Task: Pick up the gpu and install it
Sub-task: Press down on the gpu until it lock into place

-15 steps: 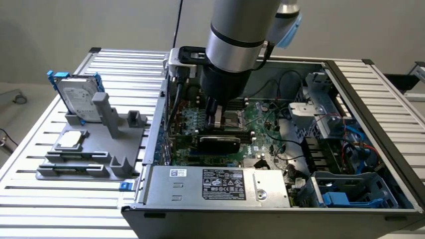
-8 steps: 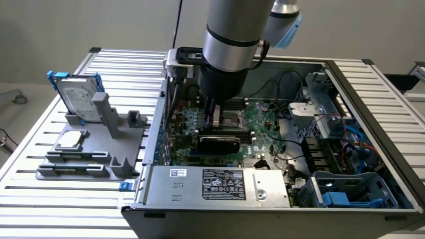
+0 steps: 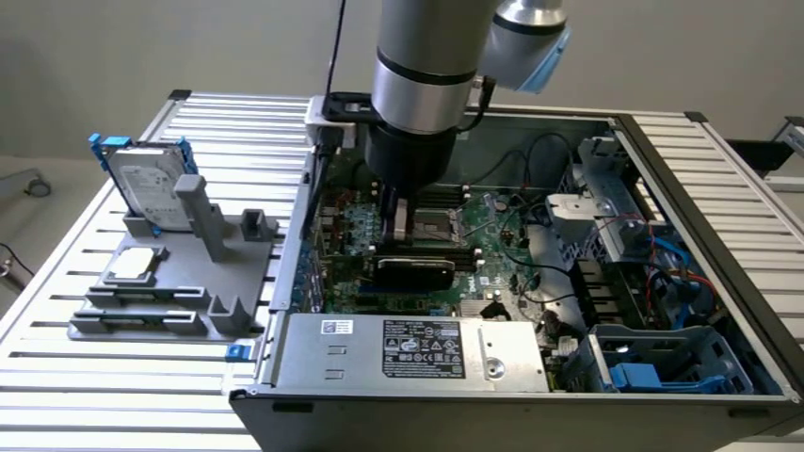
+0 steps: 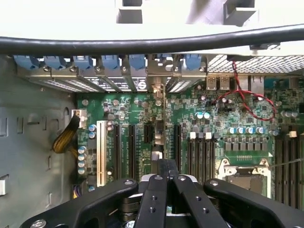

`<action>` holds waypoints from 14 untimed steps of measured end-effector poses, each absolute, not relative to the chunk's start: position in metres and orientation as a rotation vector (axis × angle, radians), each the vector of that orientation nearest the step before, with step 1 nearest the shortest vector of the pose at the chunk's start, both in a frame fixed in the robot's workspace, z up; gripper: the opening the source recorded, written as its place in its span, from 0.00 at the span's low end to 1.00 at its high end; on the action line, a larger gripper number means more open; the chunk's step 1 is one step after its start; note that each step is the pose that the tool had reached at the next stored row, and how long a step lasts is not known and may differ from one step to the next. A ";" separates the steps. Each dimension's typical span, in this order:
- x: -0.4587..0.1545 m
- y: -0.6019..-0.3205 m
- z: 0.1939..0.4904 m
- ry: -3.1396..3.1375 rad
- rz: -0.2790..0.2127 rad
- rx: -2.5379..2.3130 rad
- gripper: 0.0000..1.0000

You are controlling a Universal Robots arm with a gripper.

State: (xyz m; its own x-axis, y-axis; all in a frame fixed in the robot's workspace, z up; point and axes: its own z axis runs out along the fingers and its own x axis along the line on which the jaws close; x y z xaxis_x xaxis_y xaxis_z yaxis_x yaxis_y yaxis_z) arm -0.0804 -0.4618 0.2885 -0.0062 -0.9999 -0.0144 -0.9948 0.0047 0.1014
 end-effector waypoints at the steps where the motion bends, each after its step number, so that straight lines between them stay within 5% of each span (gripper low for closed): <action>1: -0.080 -0.462 0.288 -2.180 -0.117 2.168 0.11; 14: -0.088 -0.456 0.281 -2.200 -0.054 2.190 0.11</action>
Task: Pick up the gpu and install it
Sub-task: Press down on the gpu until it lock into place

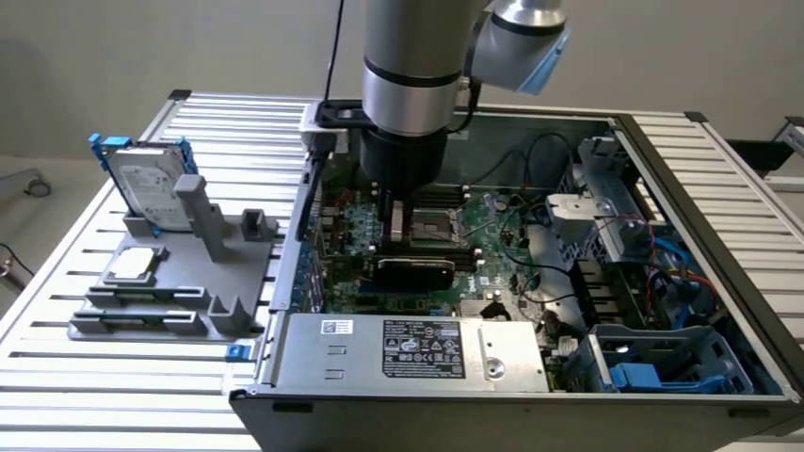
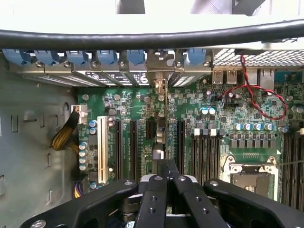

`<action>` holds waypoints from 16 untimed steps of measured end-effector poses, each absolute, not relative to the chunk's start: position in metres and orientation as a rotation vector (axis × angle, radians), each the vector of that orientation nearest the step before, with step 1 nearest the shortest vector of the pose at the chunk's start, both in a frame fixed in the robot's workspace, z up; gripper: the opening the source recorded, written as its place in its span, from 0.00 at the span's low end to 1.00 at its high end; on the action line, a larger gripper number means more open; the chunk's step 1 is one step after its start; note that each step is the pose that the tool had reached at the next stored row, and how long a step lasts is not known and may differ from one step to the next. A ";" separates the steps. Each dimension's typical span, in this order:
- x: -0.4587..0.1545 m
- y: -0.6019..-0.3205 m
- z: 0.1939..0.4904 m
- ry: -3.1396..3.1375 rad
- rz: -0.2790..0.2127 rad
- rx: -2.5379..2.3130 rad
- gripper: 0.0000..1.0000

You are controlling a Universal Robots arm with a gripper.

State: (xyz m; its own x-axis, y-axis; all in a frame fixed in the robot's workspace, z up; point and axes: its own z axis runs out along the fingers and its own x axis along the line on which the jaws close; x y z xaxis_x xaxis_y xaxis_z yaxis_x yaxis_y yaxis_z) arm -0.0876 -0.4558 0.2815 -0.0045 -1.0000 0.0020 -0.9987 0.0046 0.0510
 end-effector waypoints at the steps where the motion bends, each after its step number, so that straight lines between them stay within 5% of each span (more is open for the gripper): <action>1: -0.088 -0.456 0.281 -2.201 -0.052 2.191 0.11; 16: -0.092 -0.452 0.276 -2.201 -0.033 2.208 0.11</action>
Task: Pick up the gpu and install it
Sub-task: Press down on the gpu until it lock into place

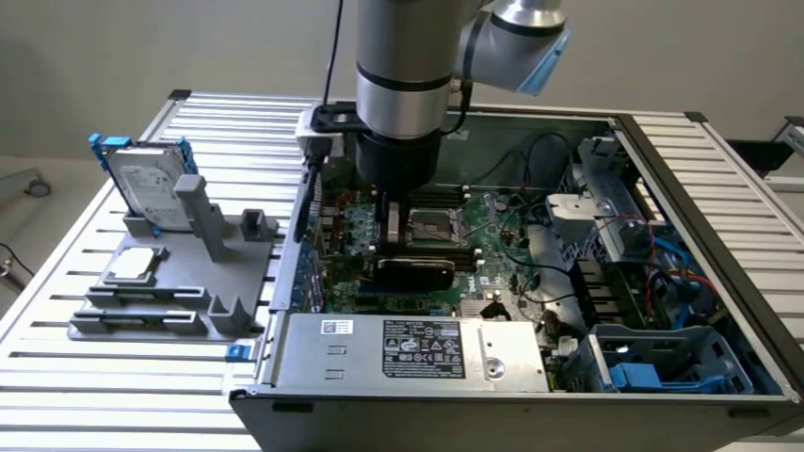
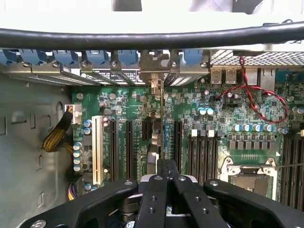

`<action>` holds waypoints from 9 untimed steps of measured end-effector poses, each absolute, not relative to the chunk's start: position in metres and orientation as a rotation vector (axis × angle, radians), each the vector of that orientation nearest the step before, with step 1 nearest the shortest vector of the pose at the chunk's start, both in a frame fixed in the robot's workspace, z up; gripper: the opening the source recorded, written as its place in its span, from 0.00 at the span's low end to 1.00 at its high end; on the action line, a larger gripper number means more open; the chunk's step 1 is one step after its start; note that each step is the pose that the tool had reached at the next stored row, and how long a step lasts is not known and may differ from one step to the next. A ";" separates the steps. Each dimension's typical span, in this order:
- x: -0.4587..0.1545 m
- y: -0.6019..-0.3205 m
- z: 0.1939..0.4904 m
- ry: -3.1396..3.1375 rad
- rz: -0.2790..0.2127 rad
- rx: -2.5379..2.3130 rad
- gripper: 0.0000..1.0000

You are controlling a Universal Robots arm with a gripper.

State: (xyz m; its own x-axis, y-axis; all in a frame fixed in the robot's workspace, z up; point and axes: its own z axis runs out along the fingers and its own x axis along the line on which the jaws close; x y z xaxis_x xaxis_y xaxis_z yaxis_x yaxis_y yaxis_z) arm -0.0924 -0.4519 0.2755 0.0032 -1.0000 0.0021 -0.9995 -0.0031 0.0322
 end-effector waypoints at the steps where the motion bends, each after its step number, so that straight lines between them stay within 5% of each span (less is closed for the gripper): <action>1: -0.092 -0.452 0.275 -2.200 -0.033 2.209 0.11; 9: -0.093 -0.452 0.272 -2.192 -0.030 2.219 0.11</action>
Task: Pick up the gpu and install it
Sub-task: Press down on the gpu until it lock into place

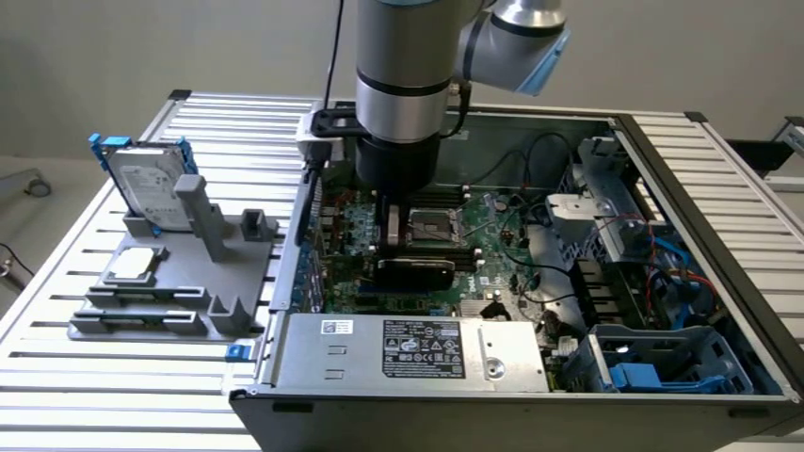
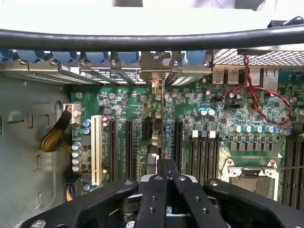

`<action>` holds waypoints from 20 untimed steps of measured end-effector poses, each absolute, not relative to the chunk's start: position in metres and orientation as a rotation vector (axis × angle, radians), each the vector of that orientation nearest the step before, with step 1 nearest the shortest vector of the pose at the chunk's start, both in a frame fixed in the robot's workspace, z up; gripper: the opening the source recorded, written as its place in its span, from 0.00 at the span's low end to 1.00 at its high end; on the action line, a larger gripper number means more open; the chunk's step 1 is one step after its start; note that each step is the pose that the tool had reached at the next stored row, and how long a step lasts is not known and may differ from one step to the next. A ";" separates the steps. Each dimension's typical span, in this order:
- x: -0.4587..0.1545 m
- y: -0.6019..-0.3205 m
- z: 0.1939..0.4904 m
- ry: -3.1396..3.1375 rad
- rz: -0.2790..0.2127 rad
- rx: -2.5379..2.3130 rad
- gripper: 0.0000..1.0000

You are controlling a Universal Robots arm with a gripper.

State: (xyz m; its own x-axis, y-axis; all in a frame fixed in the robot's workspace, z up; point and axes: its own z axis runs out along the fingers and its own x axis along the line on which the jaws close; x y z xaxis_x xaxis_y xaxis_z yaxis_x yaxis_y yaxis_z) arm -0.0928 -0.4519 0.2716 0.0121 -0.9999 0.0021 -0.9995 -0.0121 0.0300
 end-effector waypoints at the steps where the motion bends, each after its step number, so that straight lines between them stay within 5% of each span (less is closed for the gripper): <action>1: -0.093 -0.452 0.271 -2.191 -0.030 2.220 0.11; 15: -0.093 -0.452 0.266 -2.177 -0.027 2.235 0.11; 20: -0.093 -0.452 0.285 -2.177 -0.028 2.236 0.11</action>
